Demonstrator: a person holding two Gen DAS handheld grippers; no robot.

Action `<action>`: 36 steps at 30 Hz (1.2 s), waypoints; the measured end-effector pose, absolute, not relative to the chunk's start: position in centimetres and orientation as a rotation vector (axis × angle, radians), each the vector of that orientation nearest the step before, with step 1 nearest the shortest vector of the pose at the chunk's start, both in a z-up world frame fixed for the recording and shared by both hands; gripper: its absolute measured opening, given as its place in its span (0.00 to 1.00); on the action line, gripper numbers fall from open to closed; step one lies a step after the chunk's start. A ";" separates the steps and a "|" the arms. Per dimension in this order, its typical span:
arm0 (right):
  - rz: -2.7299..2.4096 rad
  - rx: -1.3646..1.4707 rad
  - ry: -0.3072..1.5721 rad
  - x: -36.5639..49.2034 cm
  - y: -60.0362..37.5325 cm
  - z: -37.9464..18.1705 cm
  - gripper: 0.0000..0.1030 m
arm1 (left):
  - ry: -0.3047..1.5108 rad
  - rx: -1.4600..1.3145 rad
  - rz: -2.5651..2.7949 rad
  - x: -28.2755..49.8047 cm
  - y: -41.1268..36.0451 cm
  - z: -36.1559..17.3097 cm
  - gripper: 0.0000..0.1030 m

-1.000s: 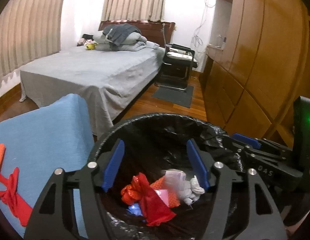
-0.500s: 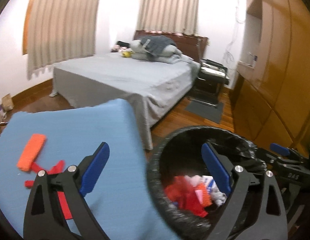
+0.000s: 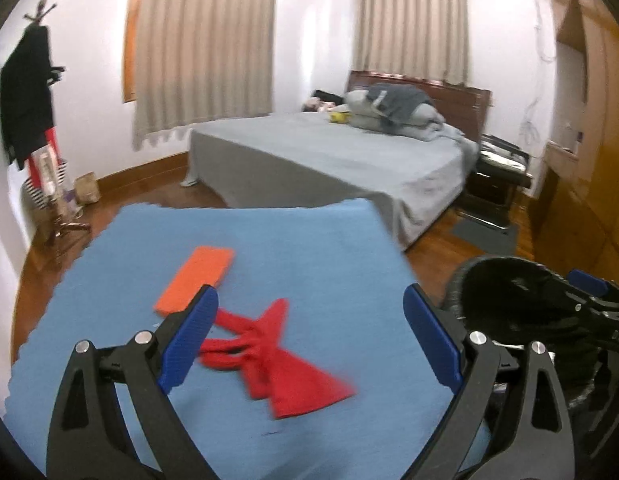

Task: Collect trash
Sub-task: 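Move both open grippers back over the blue mat toward the remaining red glove, then grasp the red glove with the right gripper while the left gripper grasps the orange mesh sleeve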

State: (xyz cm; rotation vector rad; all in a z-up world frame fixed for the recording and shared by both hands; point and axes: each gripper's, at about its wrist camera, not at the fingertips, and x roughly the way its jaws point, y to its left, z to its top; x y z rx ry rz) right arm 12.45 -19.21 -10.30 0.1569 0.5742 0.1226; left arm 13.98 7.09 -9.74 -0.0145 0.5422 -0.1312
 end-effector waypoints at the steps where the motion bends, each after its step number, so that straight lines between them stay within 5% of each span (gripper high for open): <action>1: 0.137 0.154 0.576 12.8 -18.2 -10.4 0.94 | 0.543 -0.010 -0.107 13.9 8.2 -9.9 0.88; 26: 0.354 0.041 0.737 19.9 -0.5 -16.7 0.93 | 0.618 -0.086 0.168 13.2 23.0 -14.1 0.88; 36: 0.374 -0.001 0.839 21.9 1.5 -19.3 0.78 | 0.637 -0.092 0.181 13.8 23.9 -15.1 0.88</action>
